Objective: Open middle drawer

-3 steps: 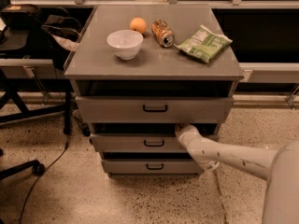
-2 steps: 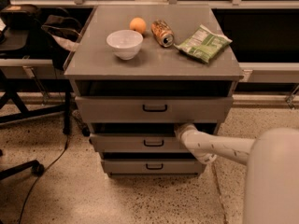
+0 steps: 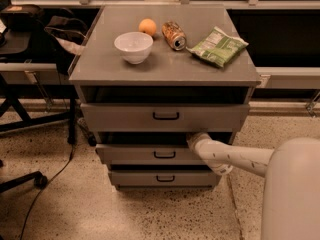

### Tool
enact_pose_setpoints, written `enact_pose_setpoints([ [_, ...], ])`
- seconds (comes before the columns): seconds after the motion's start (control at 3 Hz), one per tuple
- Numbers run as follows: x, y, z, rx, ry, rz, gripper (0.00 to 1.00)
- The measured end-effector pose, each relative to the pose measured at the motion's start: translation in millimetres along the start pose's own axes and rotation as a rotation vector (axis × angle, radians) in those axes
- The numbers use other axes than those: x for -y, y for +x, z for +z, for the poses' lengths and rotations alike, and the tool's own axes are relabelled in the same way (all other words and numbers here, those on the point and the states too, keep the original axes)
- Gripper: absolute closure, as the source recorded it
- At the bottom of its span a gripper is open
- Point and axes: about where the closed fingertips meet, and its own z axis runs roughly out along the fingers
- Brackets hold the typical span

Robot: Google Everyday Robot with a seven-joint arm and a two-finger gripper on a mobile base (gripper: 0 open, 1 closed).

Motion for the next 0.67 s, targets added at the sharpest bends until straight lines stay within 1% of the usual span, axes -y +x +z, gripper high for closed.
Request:
enact_pose_setpoints([
  [0.33,-2.1,0.5,-0.3,0.002,-0.017,-0.004,1.00],
  [0.67,-5.2,1.4,-0.4,0.007,-0.055,-0.011,1.00],
])
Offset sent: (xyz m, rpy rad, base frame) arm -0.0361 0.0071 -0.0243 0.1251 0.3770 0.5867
